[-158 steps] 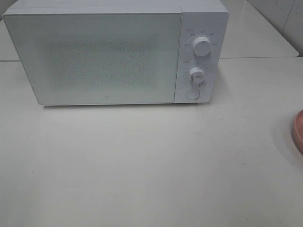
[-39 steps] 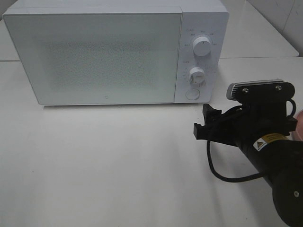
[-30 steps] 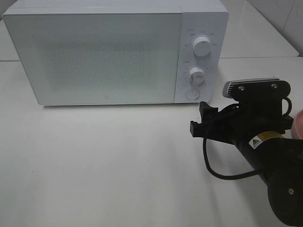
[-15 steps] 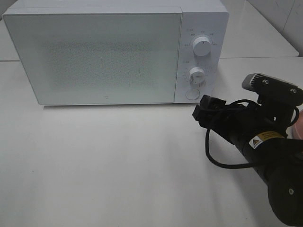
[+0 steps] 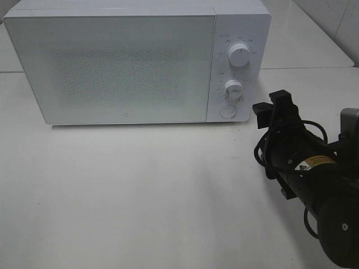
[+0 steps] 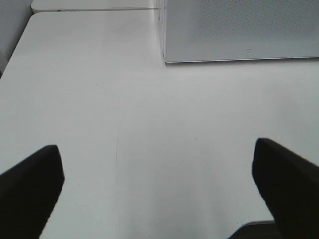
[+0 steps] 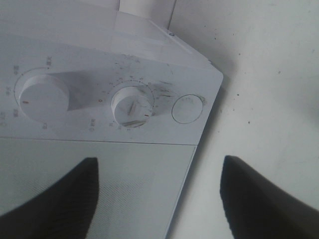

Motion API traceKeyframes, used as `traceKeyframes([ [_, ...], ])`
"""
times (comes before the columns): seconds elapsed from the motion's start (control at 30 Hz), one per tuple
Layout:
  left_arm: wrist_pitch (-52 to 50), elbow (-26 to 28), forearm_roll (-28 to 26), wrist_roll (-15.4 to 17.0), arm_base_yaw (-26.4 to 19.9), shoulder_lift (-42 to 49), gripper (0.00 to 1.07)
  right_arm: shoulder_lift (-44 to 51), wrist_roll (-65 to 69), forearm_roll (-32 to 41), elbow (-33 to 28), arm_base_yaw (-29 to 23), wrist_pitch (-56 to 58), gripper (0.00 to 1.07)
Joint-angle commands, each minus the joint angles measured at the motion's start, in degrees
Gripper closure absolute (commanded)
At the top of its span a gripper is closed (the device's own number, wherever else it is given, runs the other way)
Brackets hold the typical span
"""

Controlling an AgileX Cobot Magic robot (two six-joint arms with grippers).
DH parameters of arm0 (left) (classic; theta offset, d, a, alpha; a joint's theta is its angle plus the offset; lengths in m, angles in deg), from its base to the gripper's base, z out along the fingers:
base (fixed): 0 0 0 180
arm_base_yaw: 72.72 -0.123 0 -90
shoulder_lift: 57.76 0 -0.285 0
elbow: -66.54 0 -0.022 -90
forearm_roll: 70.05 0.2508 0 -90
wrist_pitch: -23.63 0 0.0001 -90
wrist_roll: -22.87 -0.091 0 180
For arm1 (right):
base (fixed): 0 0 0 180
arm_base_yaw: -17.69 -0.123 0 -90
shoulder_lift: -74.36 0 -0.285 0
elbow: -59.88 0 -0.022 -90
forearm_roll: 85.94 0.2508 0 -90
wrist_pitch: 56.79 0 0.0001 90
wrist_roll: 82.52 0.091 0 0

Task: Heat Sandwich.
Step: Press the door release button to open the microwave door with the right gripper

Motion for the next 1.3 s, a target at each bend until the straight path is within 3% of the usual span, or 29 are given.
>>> traceKeyframes([
  [0.03, -0.7, -0.1, -0.3, 0.2, -0.2, 1.3, 0.09, 0.3, 7.7, 0.1, 0.3, -0.2, -1.9, 0.56],
  [0.1, -0.7, -0.1, -0.3, 0.2, -0.2, 1.3, 0.09, 0.3, 9.3, 0.1, 0.3, -0.2, -1.4, 0.61],
  [0.17, -0.7, -0.1, -0.3, 0.2, -0.2, 1.3, 0.09, 0.3, 12.6, 0.1, 0.3, -0.2, 1.5, 0.79],
  [0.2, -0.7, -0.1, -0.3, 0.2, -0.2, 1.3, 0.09, 0.3, 12.6, 0.1, 0.3, -0.2, 1.5, 0.79],
  [0.33, -0.7, -0.1, -0.3, 0.2, -0.2, 1.3, 0.09, 0.3, 11.2, -0.4, 0.3, -0.2, 5.3, 1.07],
  [0.67, -0.7, -0.1, -0.3, 0.2, -0.2, 1.3, 0.09, -0.2, 10.0, -0.4, 0.5, 0.2, 5.3, 1.07],
  [1.03, -0.7, -0.1, -0.3, 0.2, -0.2, 1.3, 0.09, -7.4, 12.3, -3.4, 5.0, 0.2, 5.4, 1.07],
  [1.3, -0.7, -0.1, -0.3, 0.2, -0.2, 1.3, 0.09, -9.9, 13.8, -9.4, 8.7, 4.8, 6.6, 1.07],
])
